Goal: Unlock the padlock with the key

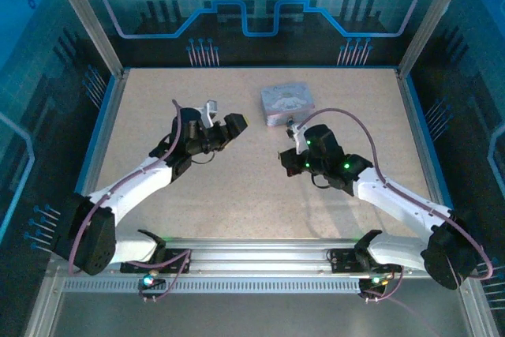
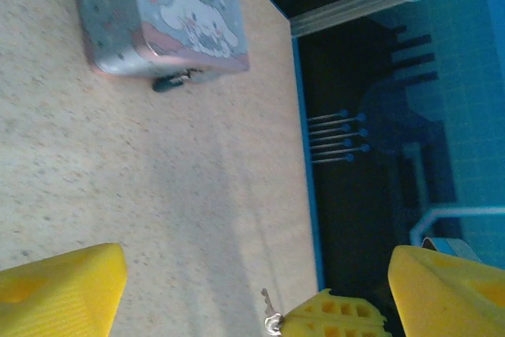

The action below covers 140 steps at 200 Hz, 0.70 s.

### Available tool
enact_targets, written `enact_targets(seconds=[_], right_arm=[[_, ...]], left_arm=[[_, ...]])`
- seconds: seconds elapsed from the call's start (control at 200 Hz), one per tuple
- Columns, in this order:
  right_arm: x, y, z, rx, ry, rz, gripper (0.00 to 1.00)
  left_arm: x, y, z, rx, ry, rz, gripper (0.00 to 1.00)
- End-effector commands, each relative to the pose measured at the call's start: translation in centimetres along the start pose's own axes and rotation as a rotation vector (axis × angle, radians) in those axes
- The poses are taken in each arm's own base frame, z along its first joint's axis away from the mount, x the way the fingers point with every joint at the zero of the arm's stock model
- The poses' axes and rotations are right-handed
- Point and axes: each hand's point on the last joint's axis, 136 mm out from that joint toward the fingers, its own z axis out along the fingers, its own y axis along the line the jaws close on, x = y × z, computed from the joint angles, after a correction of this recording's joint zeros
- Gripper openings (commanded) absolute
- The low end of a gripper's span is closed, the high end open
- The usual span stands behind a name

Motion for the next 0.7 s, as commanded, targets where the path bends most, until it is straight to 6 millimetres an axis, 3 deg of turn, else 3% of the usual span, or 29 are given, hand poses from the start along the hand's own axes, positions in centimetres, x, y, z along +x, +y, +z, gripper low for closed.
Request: enact_targets(seconds=[0.0,0.16,0.34,0.695], right_arm=[[-4.3,2.5,-1.2,-0.111,-0.143,-0.06,0.0],[-6.2,4.0,-1.7,-0.184,-0.222,-0.058,0.0],[-7.7,5.1,-2.0,-0.242,-0.274,-0.041,0.0],[-8.4,6.1,-1.4,-0.288,-0.284,-0.024,0.0]], left_arm=[[0.1,-4.8,0.0,0.181,0.066,-0.05,0.85],[0.3,-6.3,0.3,0.269,0.104,-0.079,0.77],[0.7,-6.6,0.8,0.3,0.124,-0.083,0.7],[1.8,-6.6,1.9,0.312,0.157,-0.092,0.6]])
